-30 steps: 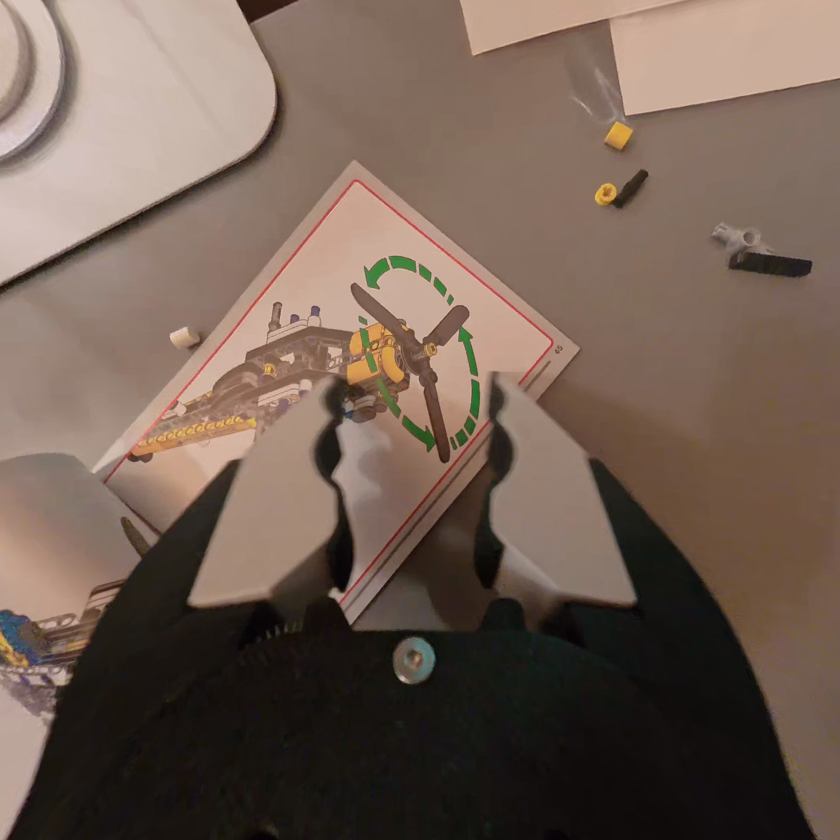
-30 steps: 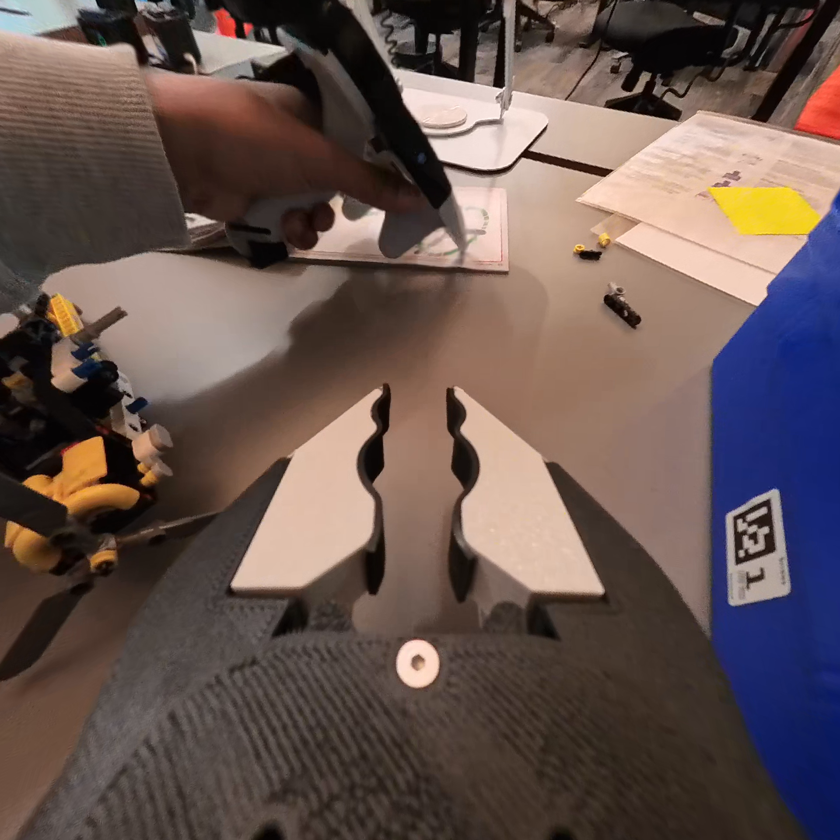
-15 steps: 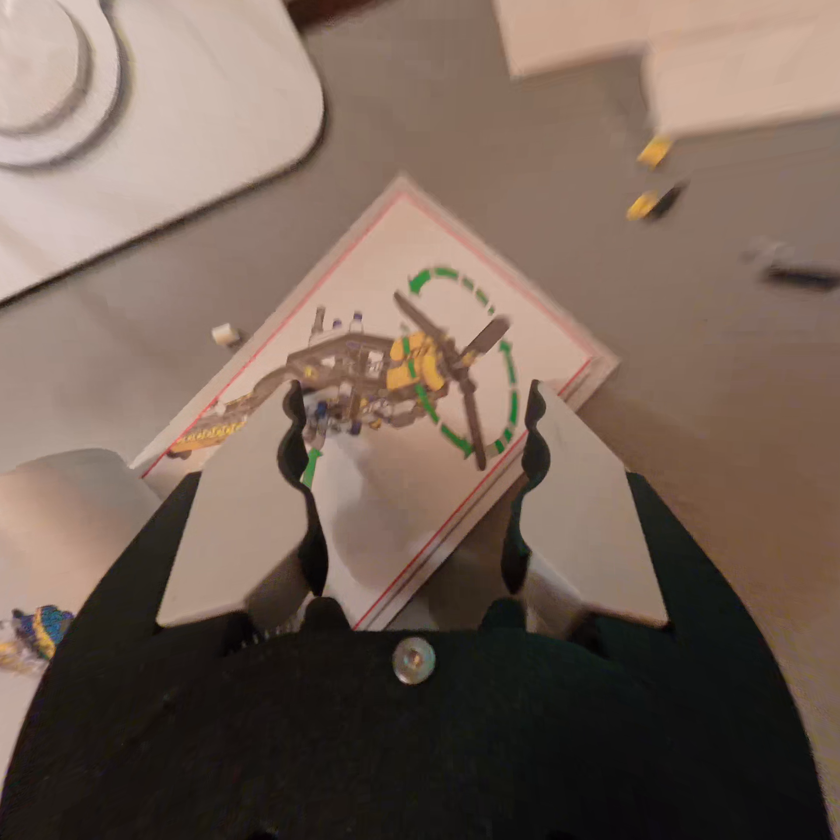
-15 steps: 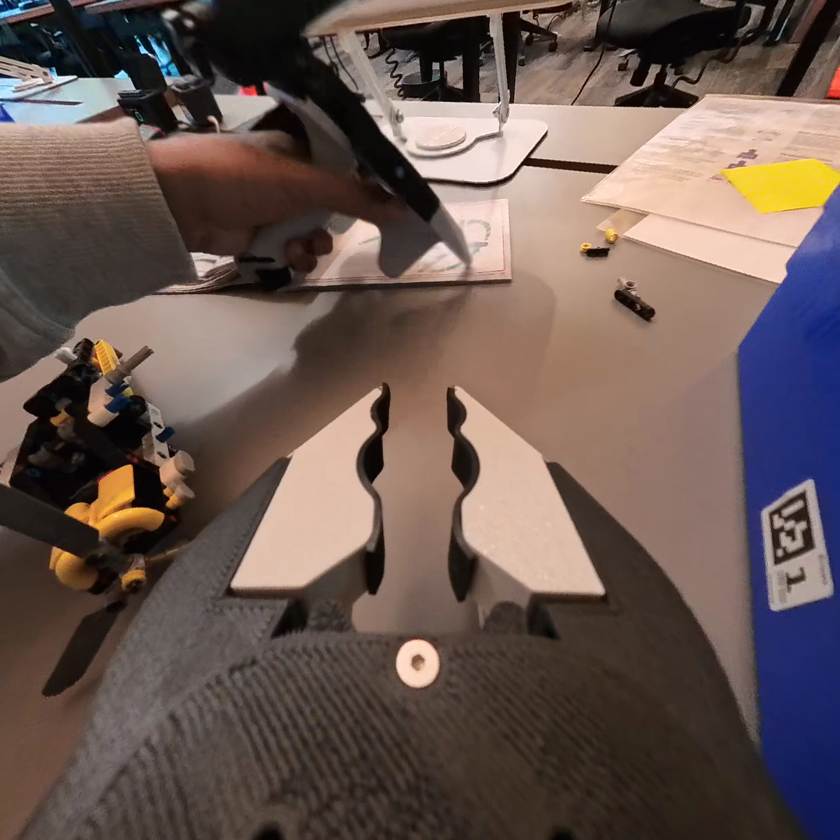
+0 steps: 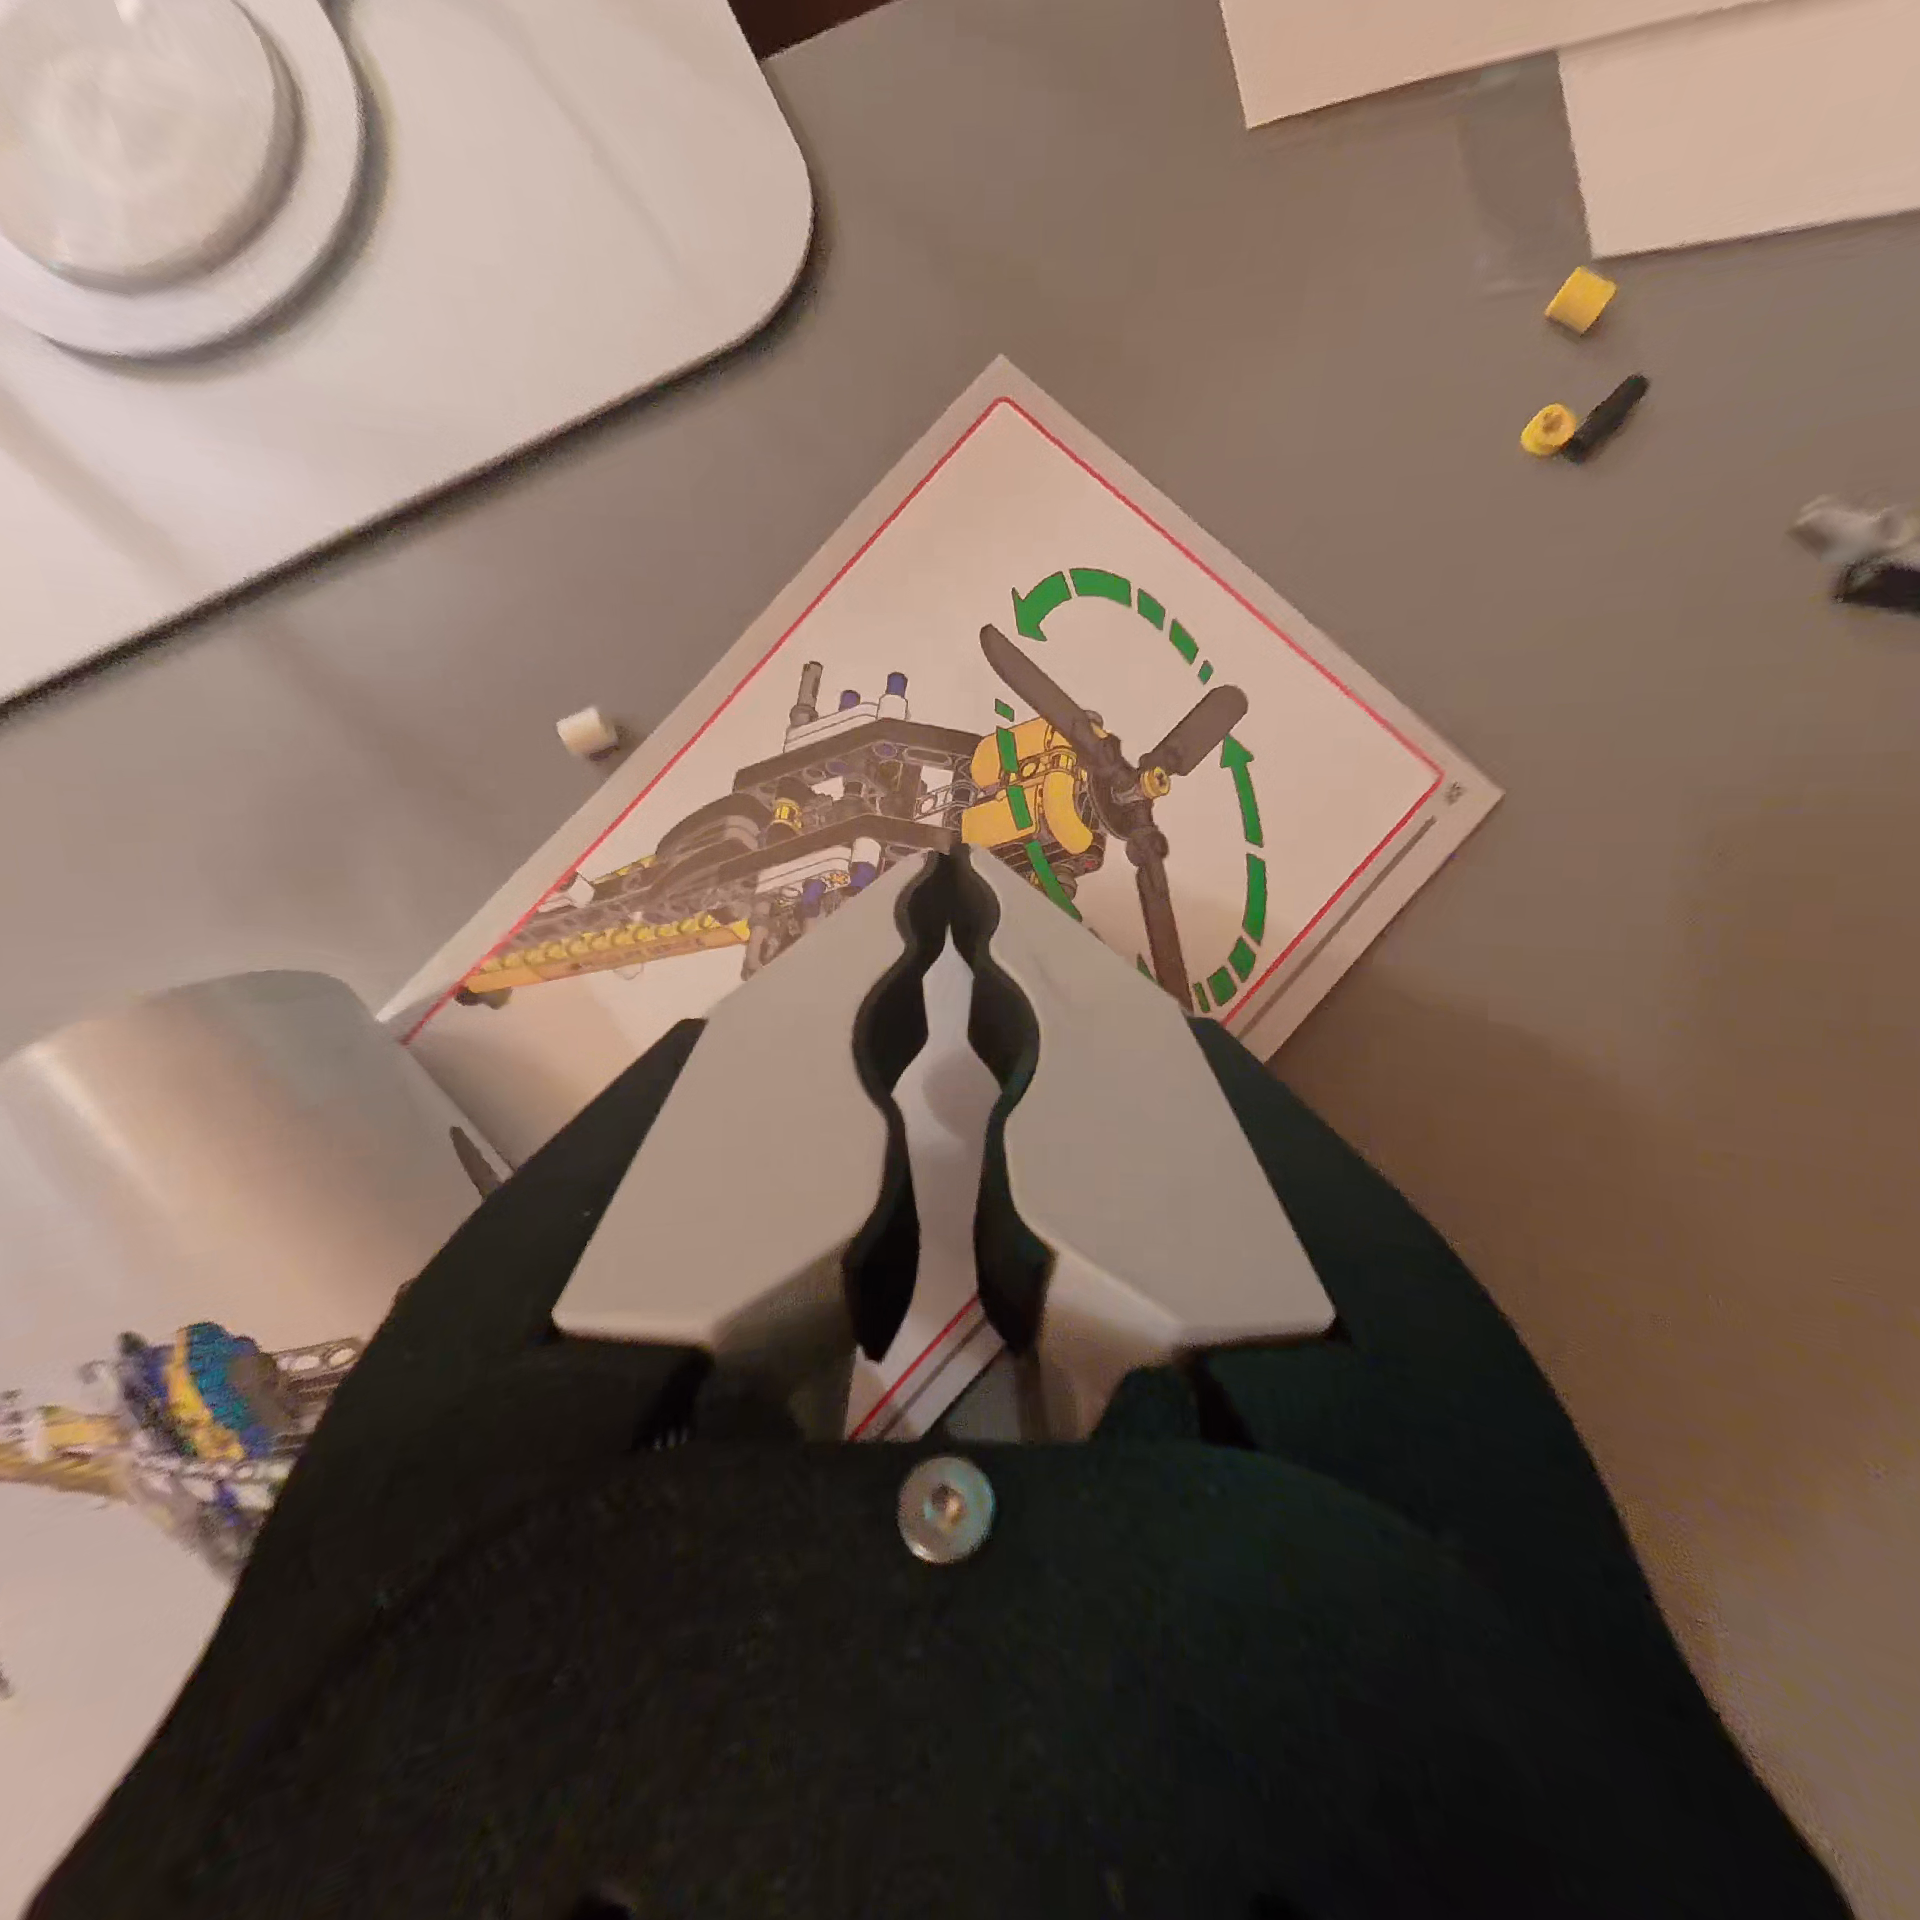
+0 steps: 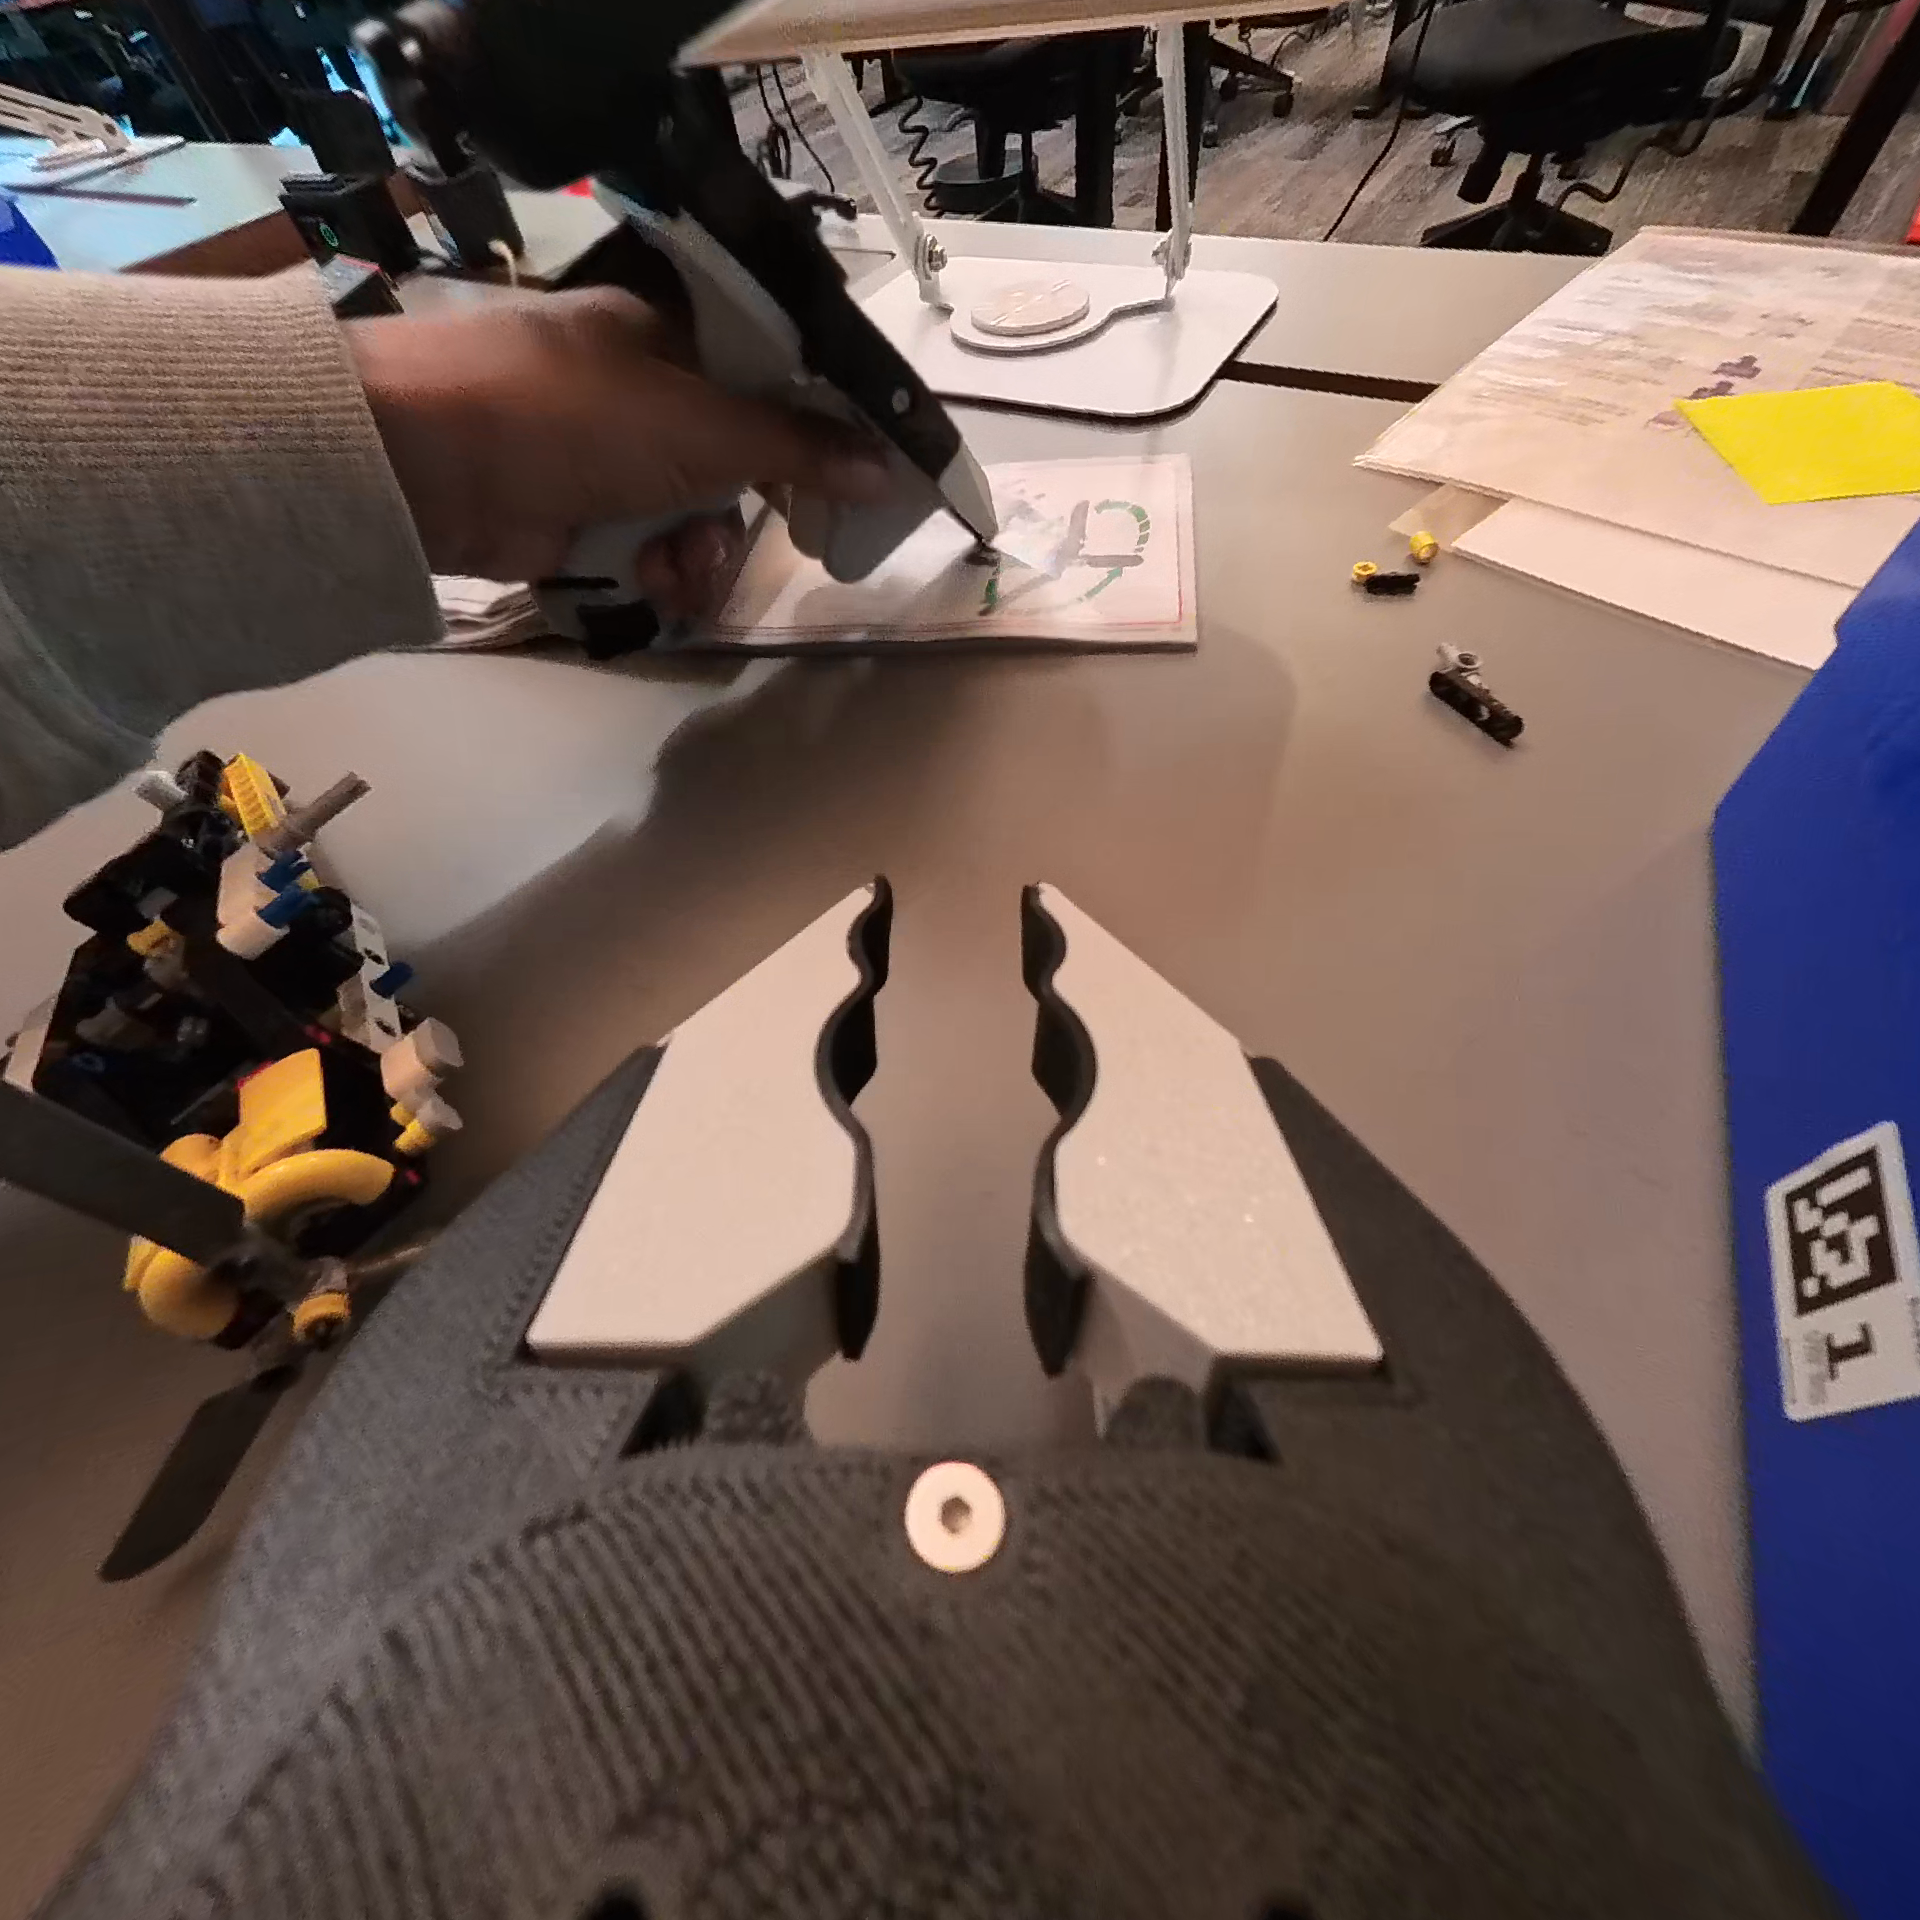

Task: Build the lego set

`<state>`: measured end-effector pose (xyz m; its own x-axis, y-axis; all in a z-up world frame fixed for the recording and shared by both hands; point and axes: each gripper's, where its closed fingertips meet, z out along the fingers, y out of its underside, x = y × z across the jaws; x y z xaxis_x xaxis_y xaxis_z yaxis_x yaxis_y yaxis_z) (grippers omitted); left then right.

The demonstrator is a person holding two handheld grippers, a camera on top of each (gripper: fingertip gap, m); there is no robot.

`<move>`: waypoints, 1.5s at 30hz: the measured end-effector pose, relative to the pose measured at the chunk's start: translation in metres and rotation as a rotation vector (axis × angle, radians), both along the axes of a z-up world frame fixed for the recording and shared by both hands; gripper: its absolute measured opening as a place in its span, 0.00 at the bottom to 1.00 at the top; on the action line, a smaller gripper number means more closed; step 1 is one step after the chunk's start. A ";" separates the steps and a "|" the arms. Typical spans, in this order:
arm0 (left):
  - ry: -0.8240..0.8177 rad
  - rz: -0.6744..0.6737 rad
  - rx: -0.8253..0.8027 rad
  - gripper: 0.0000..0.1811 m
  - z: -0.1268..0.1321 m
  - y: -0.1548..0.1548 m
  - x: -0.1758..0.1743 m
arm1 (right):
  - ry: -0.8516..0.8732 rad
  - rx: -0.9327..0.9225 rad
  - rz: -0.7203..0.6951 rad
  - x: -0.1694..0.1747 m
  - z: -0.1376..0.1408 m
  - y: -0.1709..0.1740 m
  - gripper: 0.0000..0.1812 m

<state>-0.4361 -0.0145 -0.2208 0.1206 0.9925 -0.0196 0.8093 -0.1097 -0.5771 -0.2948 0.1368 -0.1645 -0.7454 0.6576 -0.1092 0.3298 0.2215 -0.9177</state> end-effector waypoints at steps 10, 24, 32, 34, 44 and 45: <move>0.022 -0.020 -0.028 0.45 0.014 0.006 0.003 | -0.011 -0.031 0.002 0.000 0.003 -0.002 0.13; 0.101 0.002 -0.137 0.05 -0.002 0.013 -0.007 | -0.020 -0.047 0.007 0.001 0.004 -0.003 0.13; 0.013 0.029 0.162 0.02 0.005 0.009 -0.004 | -0.017 -0.050 -0.001 0.000 0.004 0.001 0.13; 0.033 0.027 0.140 0.01 0.014 -0.006 -0.003 | -0.019 -0.057 -0.004 0.000 0.005 0.001 0.13; 0.355 0.140 0.517 0.01 0.101 -0.078 0.070 | -0.031 -0.052 -0.006 -0.001 0.003 0.001 0.13; 0.350 0.190 0.554 0.01 0.096 -0.093 0.083 | -0.019 -0.060 -0.007 -0.002 0.005 0.001 0.12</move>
